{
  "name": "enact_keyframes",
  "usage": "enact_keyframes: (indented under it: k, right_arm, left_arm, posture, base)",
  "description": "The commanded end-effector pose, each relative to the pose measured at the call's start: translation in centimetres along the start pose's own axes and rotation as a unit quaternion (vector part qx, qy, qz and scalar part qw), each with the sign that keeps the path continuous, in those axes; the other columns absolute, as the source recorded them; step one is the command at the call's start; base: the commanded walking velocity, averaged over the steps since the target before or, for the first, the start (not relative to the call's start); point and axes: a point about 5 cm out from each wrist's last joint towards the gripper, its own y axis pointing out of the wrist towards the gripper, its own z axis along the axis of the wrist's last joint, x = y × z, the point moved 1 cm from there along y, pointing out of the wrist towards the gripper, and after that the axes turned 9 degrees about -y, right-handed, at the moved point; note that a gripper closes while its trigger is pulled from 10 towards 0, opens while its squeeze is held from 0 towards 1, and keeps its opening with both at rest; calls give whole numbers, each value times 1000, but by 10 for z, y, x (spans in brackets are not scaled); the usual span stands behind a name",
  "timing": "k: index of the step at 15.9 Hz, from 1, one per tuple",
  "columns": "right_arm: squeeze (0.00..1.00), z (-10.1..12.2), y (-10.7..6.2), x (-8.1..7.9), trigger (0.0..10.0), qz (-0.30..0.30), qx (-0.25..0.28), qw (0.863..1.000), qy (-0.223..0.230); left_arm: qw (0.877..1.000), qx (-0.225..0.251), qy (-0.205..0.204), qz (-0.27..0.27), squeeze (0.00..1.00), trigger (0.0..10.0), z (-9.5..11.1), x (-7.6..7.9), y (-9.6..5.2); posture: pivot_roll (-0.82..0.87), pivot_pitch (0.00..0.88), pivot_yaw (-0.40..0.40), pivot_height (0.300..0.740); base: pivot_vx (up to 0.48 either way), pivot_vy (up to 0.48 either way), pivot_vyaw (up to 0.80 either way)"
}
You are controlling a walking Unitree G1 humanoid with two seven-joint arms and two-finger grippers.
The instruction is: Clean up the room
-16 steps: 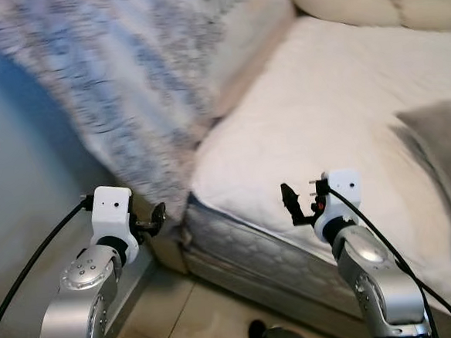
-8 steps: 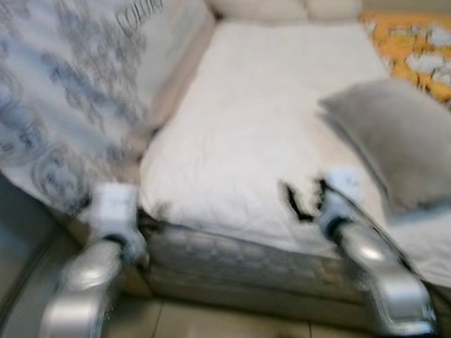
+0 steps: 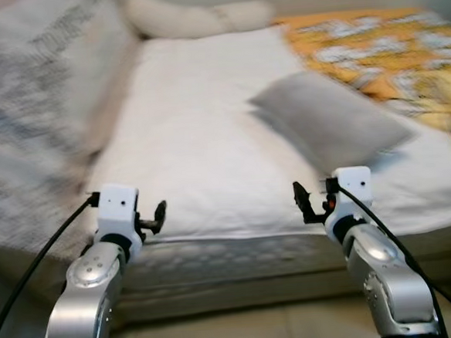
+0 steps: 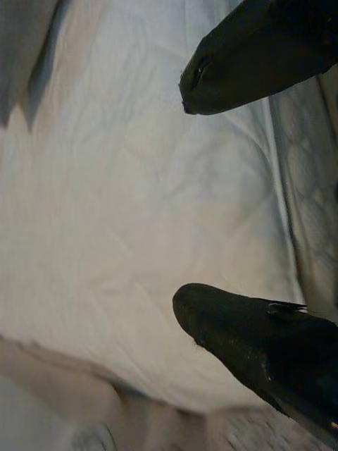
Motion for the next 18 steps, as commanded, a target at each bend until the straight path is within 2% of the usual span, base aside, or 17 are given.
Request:
enact_keyframes:
  k: [1, 2, 4, 7, 9, 10, 11, 13, 14, 16, 18]
  right_arm:
    - [0, 4, 1, -4, 10000, 8, 6, 1000, -1]
    - [0, 2, 1, -5, 10000, 14, -2, 1000, -1]
    - [0, 4, 0, -9, 10000, 25, 7, 1000, -14]
    - [0, 5, 2, -4, 10000, -1, 8, 1000, -2]
    - [0, 5, 2, -1, 10000, -10, 6, 999, -35]
    - [0, 4, 5, -4, 10000, -1, -4, 998, -56]
    - [0, 3, 6, -6, 10000, 4, -5, 999, -53]
    - [0, 5, 9, -9, 10000, 5, 0, 996, -91]
    - [0, 6, 9, -9, 10000, 8, 9, 996, -91]
    - [0, 3, 8, -7, 10000, 15, 1, 998, -60]
    - [0, 5, 7, -7, 10000, 28, 1, 999, -29]
  left_arm:
    - [1000, 10, 7, 7, 0, 10000, 4, -1, 2]
    - [1000, 18, 18, 7, 0, 10000, 5, 0, 2]
    - [1000, 26, 12, 10, 0, 10000, 6, 2, 2]
    - [999, 31, -2, 12, 0, 10000, 6, 1, 2]
    - [999, 36, -8, 19, 0, 10000, 7, -1, 1]
    - [999, 37, -10, 27, 0, 10000, 6, -3, 1]
    - [999, 36, -11, 28, 0, 10000, 6, -3, 1]
    - [999, 35, -10, 31, 0, 10000, 6, -3, 1]
    - [999, 34, -9, 32, 0, 10000, 6, -3, 1]
    - [999, 36, -6, 34, 0, 10000, 6, -3, 2]
    - [998, 40, 1, 38, 0, 10000, 8, -3, 3]
  posture:
    - [-74, 0, 18, 740]
    - [-74, 0, 15, 740]
    - [-73, 0, 13, 740]
    - [-69, 0, 9, 740]
    - [-68, 0, 10, 740]
    - [-67, 0, 9, 740]
    - [-69, 0, 9, 740]
    - [-69, 0, 7, 740]
    - [-69, 0, 7, 740]
    - [-67, 0, 8, 740]
    - [-68, 0, 9, 740]
  base:
    - [0, 0, -800]
    - [0, 0, -800]
    - [0, 0, -800]
    - [0, 0, -425]
    - [0, 0, 0]
    - [0, -416, 0]
    - [0, -416, 0]
    - [0, -418, 0]
    - [0, -420, 0]
    - [0, -403, 0]
    - [0, 0, 0]
